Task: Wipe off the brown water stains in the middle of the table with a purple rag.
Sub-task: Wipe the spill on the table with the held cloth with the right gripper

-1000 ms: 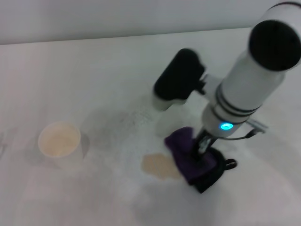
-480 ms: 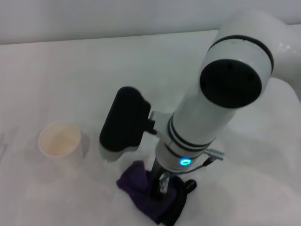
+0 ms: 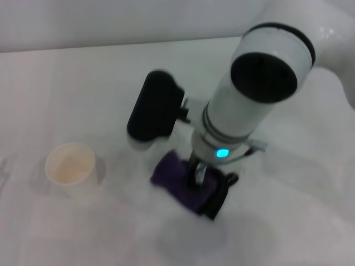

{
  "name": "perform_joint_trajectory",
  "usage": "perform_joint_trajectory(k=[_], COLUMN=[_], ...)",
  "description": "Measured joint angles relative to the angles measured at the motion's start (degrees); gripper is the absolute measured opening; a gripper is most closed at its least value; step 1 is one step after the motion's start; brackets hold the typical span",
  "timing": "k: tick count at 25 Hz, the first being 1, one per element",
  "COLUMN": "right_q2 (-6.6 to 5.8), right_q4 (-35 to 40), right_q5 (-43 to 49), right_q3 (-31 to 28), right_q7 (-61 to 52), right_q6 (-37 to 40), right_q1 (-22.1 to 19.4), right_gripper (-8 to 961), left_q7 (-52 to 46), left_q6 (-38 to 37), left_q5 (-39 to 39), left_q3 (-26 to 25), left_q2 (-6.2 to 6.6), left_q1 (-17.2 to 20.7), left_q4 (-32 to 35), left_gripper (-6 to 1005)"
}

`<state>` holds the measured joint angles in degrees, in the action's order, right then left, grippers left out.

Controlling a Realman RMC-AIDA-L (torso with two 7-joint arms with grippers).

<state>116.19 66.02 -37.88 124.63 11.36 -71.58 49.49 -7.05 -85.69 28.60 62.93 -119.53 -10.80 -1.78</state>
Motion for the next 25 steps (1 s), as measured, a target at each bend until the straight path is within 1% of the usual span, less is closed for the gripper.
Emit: perform_joint_trajectory(k=[5, 8, 10, 15, 20, 23, 25], right_q2=[0.01, 0.01, 0.03, -0.01, 0.01, 0.03, 0.04], right_q4=[-2.09, -1.72, -1.23, -0.07, 0.12, 0.49, 0.21], right_q5=[5.61, 5.57, 3.84, -5.39, -15.35, -15.66, -13.05], right_q3=[-4.29, -4.19, -2.56, 2.31, 3.59, 3.64, 3.25], right_q7=[-0.15, 0.01, 0.17, 2.08, 7.17, 7.91, 7.54], right_q6=[-1.99, -2.9, -3.1, -2.67, -2.59, -2.64, -2.66], right_q1=[1.24, 1.31, 1.31, 1.37, 1.4, 1.4, 1.34], right_gripper=[98, 98, 98, 97, 97, 97, 98], left_q7=[0.14, 0.14, 0.1, -0.06, -0.07, -0.07, -0.07], left_q6=[0.03, 0.1, 0.45, 0.52, 0.53, 0.55, 0.81], left_q5=[-0.1, -0.13, -0.02, 0.05, 0.05, 0.05, 0.05], left_q3=[0.0, 0.0, 0.0, 0.0, 0.0, 0.0, 0.0], left_q2=[0.0, -0.01, -0.09, -0.09, -0.09, -0.09, -0.09], left_q1=[0.17, 0.18, 0.06, -0.07, -0.16, -0.25, -0.45], left_q4=[0.0, 0.0, -0.02, -0.06, -0.06, -0.07, -0.06], left_gripper=[853, 852, 851, 851, 851, 850, 850])
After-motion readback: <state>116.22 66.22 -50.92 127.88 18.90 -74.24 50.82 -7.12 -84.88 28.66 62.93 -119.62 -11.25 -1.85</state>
